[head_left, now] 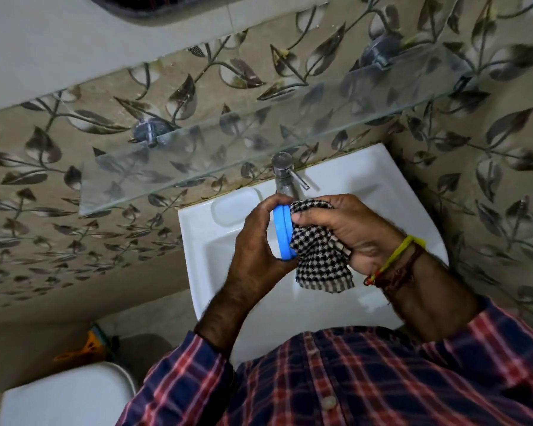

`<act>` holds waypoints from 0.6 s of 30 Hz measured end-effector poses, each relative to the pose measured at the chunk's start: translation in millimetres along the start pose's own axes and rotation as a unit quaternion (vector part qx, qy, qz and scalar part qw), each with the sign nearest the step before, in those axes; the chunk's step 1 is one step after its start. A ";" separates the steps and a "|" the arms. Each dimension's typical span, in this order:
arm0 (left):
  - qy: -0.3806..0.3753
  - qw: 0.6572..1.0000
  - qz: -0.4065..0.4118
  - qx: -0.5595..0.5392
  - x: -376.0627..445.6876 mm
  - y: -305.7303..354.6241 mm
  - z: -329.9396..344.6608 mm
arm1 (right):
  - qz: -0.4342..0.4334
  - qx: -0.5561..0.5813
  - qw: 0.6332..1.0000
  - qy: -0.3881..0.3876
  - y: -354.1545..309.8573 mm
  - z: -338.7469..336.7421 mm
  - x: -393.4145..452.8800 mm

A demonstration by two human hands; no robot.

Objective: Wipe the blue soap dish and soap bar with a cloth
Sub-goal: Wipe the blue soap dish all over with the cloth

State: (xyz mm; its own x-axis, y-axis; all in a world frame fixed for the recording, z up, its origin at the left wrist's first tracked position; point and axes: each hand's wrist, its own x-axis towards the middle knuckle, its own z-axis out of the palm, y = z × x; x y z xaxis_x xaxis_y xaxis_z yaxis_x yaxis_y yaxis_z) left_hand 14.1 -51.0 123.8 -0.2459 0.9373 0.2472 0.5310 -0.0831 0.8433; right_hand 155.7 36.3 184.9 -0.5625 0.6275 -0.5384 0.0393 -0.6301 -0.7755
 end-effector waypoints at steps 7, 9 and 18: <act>-0.009 0.997 0.028 0.065 11.4 5.6 -11.6 | -0.021 -0.027 0.996 -0.082 -5.3 -14.1 1.4; -0.004 0.998 0.015 0.055 11.7 10.9 -12.7 | -0.027 -0.002 0.996 -0.082 -9.0 -12.1 4.8; -0.021 0.997 -0.002 0.072 16.0 14.0 -26.2 | -0.079 -0.103 0.983 -0.130 -5.9 -11.2 11.5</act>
State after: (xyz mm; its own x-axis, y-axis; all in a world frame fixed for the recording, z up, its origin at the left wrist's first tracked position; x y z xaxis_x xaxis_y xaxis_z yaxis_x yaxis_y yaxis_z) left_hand -3.6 -46.0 152.1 -0.2155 0.9514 0.2199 0.6415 -0.0319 0.7664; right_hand 158.3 52.3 179.6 -0.7664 0.5546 -0.3241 0.0857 -0.4117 -0.9073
